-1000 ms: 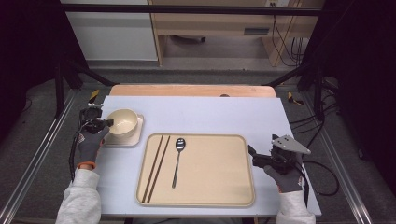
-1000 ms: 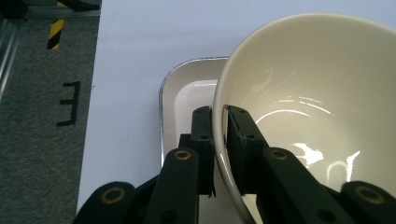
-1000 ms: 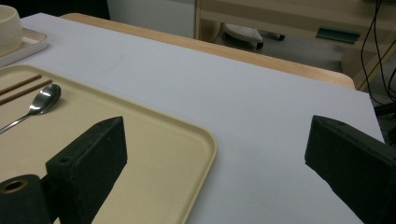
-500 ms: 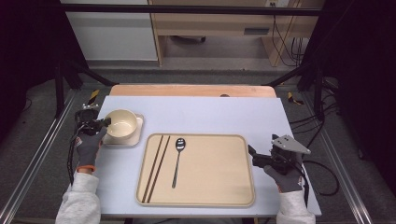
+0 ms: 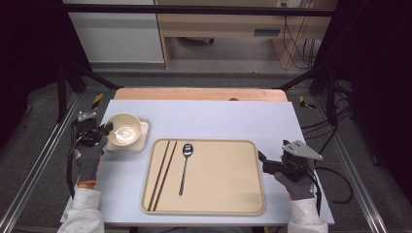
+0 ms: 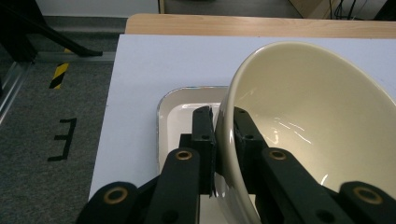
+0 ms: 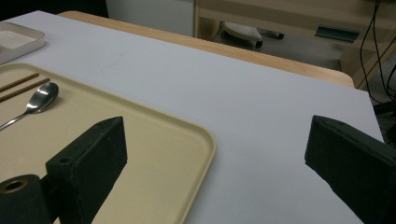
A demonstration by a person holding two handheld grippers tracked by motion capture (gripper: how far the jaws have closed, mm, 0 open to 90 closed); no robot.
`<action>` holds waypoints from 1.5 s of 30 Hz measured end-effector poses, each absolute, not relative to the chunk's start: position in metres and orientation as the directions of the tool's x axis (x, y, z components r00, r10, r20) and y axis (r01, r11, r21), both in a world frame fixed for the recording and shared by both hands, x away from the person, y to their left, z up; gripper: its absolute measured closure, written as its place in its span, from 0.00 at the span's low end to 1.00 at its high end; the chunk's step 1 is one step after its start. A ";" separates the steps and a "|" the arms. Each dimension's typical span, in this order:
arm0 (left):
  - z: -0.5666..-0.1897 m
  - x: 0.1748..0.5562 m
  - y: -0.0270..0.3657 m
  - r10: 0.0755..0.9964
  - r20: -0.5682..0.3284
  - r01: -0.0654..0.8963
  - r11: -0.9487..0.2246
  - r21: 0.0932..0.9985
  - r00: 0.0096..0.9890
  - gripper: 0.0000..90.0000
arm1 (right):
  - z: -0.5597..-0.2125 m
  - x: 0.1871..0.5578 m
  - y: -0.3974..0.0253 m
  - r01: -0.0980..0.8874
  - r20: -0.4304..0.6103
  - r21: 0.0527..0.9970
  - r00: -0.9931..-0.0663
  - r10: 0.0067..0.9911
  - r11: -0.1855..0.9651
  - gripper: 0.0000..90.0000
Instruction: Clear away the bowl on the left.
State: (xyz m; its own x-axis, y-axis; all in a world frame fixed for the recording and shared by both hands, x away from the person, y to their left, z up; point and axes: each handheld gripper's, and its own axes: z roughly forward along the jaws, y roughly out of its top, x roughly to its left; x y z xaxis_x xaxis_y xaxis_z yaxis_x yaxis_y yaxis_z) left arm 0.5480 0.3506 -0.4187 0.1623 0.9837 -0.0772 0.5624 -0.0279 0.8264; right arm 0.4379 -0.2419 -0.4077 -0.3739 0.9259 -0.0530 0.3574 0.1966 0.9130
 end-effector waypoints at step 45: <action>-0.357 0.491 0.263 0.904 -0.009 0.354 -0.158 0.922 0.428 0.91 | -0.406 0.435 -0.239 0.347 -0.062 0.916 -0.379 0.923 0.204 0.06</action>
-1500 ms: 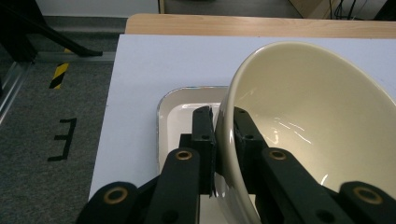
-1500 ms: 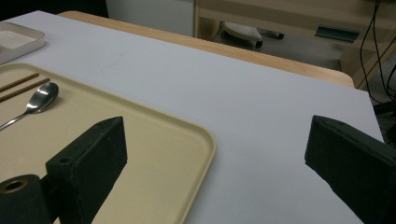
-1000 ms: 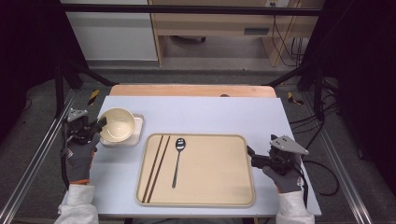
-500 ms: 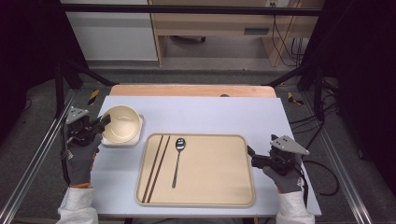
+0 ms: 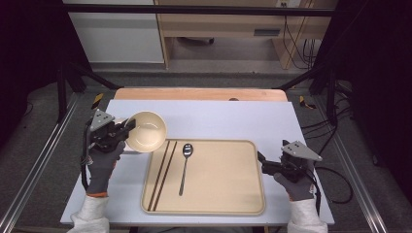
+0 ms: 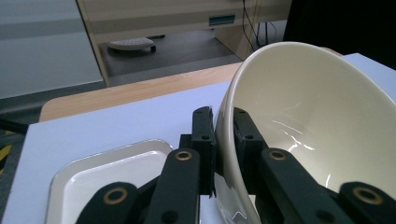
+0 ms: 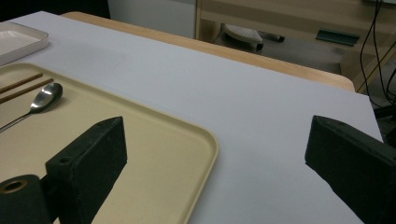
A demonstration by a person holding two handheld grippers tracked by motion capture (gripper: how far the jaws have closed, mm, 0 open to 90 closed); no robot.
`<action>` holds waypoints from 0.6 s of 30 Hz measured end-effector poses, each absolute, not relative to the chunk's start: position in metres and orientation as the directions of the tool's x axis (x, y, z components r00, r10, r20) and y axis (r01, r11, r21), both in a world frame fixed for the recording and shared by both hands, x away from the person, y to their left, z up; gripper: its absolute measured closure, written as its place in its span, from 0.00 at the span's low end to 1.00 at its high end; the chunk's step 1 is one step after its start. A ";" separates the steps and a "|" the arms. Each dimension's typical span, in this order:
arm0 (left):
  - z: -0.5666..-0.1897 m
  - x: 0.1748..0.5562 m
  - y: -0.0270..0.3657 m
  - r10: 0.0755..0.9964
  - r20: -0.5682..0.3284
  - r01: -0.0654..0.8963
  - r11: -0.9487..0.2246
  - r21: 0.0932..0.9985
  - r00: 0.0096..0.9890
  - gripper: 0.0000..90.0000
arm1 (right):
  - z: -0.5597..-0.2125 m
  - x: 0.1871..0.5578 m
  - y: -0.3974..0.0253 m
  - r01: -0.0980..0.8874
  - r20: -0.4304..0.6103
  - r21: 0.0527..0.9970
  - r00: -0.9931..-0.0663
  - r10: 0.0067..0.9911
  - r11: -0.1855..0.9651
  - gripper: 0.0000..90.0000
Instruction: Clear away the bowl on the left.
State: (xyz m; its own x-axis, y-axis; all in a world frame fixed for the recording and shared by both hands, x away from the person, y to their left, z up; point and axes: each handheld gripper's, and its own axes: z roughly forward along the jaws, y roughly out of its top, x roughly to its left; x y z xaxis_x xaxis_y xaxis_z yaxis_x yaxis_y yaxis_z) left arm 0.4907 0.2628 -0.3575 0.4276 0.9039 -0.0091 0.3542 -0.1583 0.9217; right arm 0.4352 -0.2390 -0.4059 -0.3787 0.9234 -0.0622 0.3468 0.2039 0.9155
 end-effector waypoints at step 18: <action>-0.354 0.499 0.198 0.844 0.031 0.338 -0.247 0.908 0.535 0.91 | -0.404 0.434 -0.241 0.341 -0.059 0.920 -0.372 0.926 0.196 0.06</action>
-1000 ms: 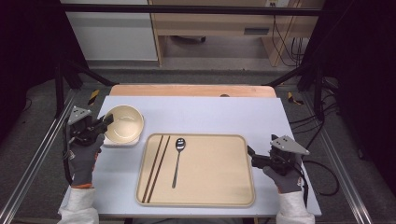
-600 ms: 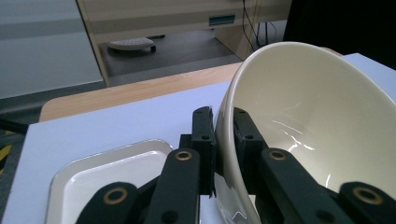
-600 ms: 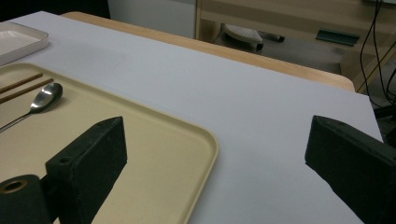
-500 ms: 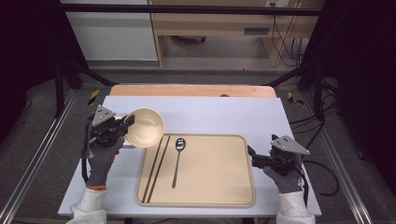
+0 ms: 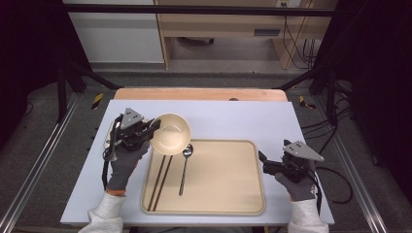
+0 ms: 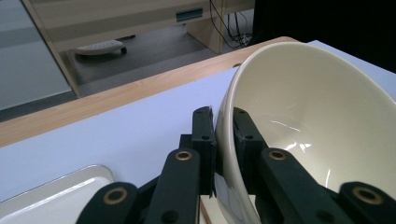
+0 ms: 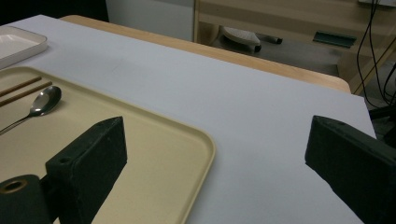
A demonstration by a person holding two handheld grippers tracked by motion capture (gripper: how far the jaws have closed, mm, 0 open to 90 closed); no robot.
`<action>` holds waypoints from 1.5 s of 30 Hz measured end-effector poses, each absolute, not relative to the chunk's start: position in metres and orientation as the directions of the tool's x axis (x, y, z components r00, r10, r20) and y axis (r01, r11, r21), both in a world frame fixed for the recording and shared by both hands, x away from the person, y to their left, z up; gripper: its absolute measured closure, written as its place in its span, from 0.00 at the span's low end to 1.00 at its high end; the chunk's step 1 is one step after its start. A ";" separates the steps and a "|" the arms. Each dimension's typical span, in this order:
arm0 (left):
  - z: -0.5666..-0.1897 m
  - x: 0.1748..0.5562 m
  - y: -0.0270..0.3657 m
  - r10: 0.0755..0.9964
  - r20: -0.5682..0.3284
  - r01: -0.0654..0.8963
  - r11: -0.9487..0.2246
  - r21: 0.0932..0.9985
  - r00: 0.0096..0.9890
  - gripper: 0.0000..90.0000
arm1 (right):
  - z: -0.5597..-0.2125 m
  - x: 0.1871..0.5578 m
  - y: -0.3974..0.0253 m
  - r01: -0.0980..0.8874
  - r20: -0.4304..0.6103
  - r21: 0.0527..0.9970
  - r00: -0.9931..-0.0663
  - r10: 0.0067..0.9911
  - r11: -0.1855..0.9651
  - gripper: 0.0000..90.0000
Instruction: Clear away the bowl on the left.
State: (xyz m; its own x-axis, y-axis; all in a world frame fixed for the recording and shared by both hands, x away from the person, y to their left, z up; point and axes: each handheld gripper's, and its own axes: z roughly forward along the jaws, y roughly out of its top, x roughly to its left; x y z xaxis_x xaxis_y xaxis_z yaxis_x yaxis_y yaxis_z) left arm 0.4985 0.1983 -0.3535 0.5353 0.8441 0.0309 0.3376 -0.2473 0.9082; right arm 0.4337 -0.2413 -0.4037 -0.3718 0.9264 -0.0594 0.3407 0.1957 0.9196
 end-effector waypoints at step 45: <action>-0.424 0.554 0.090 0.781 -0.023 0.500 -0.378 0.779 0.625 0.91 | -0.403 0.433 -0.242 0.337 -0.050 0.922 -0.381 0.923 0.189 0.07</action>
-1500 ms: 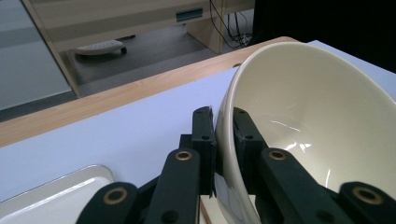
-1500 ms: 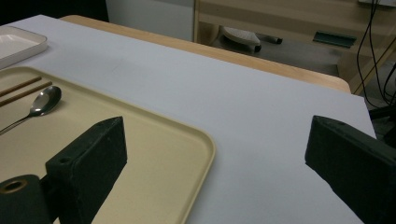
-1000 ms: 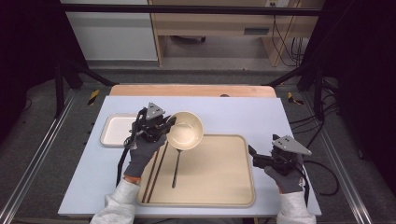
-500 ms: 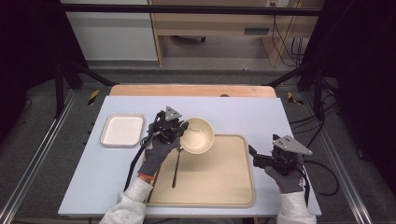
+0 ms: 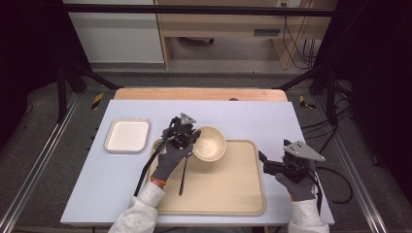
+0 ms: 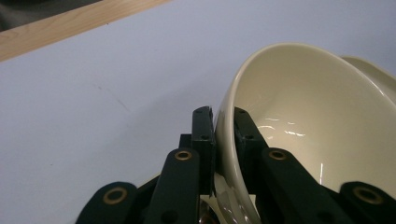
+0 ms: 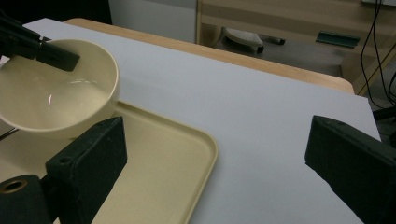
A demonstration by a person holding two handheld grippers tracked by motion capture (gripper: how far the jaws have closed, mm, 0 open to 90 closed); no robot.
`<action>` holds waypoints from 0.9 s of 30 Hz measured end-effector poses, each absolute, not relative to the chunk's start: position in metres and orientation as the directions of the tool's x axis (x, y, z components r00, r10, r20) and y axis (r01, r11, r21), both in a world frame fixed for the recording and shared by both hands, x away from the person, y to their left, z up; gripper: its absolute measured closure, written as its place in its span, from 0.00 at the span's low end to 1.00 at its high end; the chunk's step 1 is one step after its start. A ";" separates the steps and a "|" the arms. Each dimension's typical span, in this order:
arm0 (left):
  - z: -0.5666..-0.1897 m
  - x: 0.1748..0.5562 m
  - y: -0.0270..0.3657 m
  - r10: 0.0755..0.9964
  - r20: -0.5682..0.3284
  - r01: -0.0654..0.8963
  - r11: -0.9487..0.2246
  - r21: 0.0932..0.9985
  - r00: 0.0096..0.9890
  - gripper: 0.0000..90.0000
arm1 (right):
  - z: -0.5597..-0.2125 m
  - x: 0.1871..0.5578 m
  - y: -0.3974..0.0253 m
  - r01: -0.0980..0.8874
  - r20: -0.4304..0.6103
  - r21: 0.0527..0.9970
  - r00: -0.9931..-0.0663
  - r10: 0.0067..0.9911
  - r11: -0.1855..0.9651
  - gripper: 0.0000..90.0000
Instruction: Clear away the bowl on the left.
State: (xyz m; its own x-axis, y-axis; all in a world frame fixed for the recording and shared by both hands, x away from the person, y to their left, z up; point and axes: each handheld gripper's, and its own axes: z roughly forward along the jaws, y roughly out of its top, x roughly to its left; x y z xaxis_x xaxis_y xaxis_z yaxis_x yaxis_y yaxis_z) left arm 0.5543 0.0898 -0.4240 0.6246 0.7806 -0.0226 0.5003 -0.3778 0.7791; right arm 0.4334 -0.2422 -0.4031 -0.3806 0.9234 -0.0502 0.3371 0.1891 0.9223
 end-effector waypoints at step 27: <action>-0.443 0.569 0.092 0.791 -0.006 0.532 -0.405 0.744 0.611 0.91 | -0.402 0.432 -0.243 0.334 -0.043 0.925 -0.378 0.925 0.179 0.07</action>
State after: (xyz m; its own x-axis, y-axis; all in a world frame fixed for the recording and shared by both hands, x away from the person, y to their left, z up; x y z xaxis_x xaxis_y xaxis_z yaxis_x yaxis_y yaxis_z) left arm 0.5693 0.0918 -0.4426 0.6114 0.7913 -0.0058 0.5315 -0.4053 0.7438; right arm 0.4324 -0.2426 -0.4016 -0.3779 0.9249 -0.0427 0.3339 0.1791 0.9254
